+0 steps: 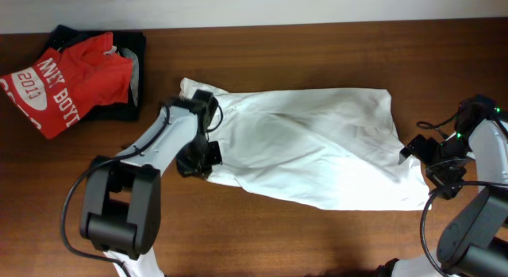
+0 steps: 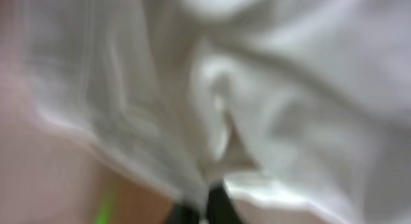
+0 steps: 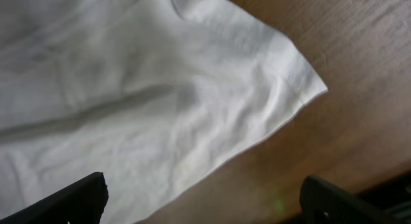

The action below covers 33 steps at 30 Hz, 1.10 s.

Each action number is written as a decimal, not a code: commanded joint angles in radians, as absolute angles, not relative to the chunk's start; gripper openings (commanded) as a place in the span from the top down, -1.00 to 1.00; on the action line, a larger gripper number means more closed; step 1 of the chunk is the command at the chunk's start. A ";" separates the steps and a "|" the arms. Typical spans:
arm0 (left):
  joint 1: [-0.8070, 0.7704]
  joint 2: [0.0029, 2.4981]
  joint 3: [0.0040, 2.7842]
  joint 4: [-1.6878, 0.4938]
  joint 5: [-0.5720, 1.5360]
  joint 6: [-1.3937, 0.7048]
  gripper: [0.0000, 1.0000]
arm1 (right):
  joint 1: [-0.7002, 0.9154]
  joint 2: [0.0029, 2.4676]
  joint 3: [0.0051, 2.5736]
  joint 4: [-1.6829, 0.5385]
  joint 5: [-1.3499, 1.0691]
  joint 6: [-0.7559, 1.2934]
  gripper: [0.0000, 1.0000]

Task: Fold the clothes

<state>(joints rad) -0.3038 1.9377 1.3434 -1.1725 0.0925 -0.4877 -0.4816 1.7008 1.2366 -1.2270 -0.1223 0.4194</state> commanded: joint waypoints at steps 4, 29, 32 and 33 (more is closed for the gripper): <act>-0.300 1.933 1.712 -1.362 -0.016 -0.476 0.99 | -0.475 1.695 1.249 -1.230 -0.124 0.419 -0.97; -0.430 2.046 1.471 -0.918 0.206 -0.486 -0.11 | -0.475 1.695 1.249 -1.230 -0.124 0.419 -0.97; -0.462 2.047 1.470 -0.856 0.205 -0.486 -0.11 | -0.475 1.695 1.249 -1.230 -0.124 0.419 -0.97; -0.463 2.047 1.470 -0.834 0.206 -0.486 0.10 | -0.475 1.695 1.249 -1.230 -0.124 0.419 -0.97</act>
<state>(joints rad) -0.4595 2.0514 1.4757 -0.8597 0.1890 -0.4767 -0.4816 1.7008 1.2400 -1.2293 -0.1223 0.4179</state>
